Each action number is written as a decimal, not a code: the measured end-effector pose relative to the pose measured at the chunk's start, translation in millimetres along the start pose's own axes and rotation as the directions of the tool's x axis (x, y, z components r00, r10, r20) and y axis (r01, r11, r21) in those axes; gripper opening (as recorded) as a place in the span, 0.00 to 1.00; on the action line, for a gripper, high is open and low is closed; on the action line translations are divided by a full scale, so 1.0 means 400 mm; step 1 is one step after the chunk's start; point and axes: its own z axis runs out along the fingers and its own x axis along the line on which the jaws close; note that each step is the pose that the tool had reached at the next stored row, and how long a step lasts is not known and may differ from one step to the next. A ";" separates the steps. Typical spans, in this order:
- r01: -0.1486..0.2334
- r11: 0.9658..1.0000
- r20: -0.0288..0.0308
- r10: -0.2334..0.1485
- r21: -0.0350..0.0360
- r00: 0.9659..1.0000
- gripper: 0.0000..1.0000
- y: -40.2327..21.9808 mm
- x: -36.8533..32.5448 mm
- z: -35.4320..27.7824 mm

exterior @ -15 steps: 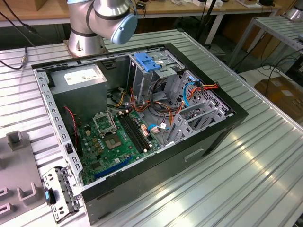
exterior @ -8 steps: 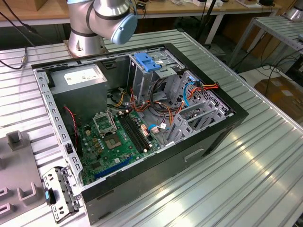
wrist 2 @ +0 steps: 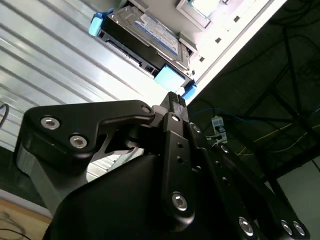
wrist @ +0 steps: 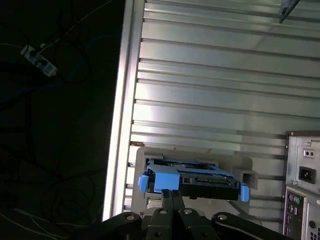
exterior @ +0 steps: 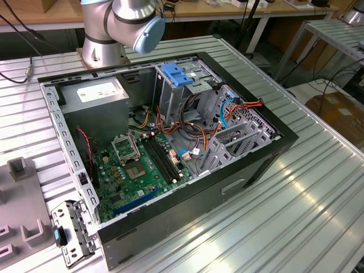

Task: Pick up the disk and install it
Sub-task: 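Pick up the disk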

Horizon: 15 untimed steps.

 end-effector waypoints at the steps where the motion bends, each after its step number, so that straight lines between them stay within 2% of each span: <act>1: 0.031 1.000 -0.001 -0.031 -0.001 1.000 0.11 0.000 0.000 0.000; 2: 0.051 0.999 -0.002 -0.051 -0.001 0.999 0.11 0.000 0.000 0.000; 4: 0.111 0.994 -0.005 -0.111 -0.003 0.994 0.11 0.000 0.000 0.001; 5: 0.143 0.990 -0.006 -0.143 -0.004 0.990 0.11 0.000 0.000 0.001; 7: 0.180 0.984 -0.008 -0.180 -0.005 0.984 0.11 0.000 0.000 0.001; 8: 0.208 0.978 -0.009 -0.208 -0.006 0.978 0.11 0.000 0.000 0.001; 9: 0.243 0.970 -0.010 -0.243 -0.007 0.970 0.11 0.000 0.000 0.001; 10: 0.258 0.966 -0.011 -0.258 -0.007 0.966 0.11 0.000 0.000 0.002; 11: 0.279 0.960 -0.012 -0.279 -0.008 0.960 0.11 0.000 0.000 0.002; 13: 0.321 0.947 -0.013 -0.321 -0.009 0.947 0.11 0.000 0.000 0.002; 15: 0.361 0.933 -0.015 -0.361 -0.011 0.932 0.11 0.000 0.000 0.003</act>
